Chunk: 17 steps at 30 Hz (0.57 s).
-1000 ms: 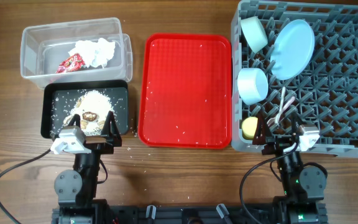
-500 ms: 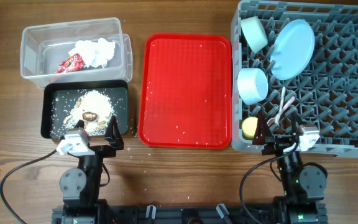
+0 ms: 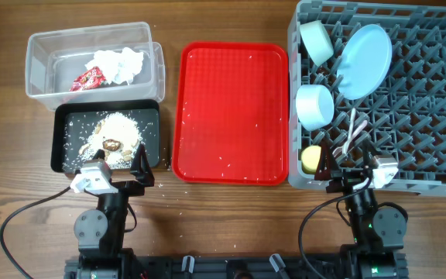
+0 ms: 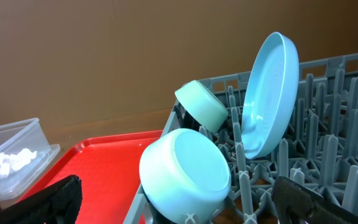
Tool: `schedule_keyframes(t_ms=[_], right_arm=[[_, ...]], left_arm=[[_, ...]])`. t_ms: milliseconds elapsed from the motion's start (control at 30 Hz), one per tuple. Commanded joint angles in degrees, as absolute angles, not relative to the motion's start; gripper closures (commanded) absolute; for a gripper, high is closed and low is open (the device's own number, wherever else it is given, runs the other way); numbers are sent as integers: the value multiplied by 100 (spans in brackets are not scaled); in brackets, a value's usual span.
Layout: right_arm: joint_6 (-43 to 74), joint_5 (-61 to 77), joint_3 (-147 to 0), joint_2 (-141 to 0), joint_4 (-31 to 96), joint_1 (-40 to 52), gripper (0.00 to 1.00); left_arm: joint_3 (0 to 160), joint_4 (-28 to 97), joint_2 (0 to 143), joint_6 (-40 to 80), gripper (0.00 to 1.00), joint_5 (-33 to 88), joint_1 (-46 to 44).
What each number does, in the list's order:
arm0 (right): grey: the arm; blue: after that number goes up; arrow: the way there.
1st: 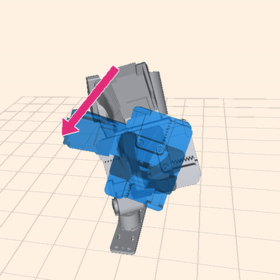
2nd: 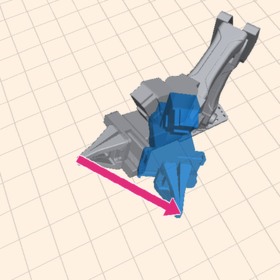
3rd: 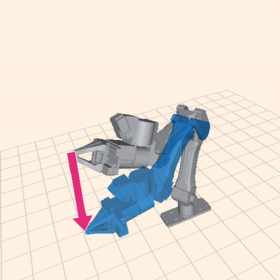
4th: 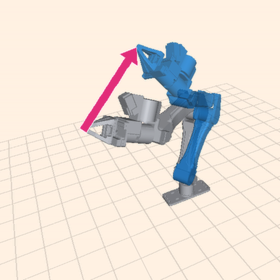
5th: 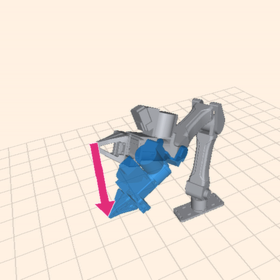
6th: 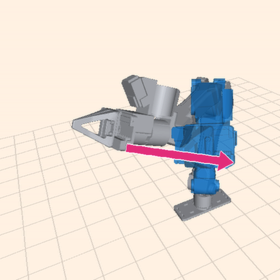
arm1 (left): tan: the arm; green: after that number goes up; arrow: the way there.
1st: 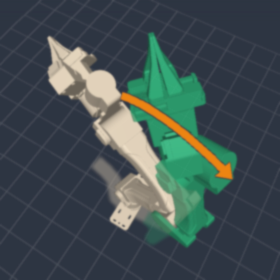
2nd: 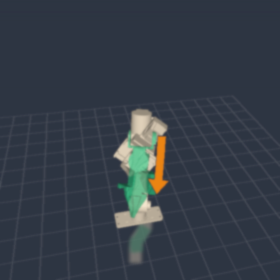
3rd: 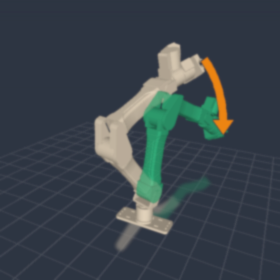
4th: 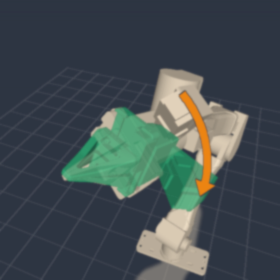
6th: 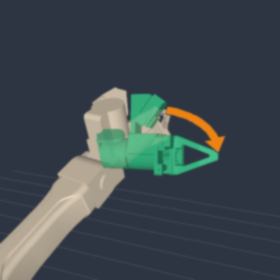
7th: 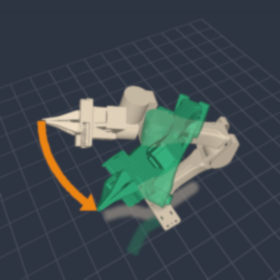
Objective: Sort waste into correct bins and load items into the dishwasher rack
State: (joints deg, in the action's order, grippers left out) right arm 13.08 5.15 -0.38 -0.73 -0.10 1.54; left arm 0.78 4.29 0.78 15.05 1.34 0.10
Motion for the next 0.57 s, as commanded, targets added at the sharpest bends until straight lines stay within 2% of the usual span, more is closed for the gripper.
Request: schedule_keyframes(t_ms=[0,533], right_arm=[[1214,609,-30,-27,-40,130,0],[1214,591,-30,-82,-40,132,0]], left_arm=[[34,434,16,1372,0,97,-16],[34,434,16,1372,0,97,-16]])
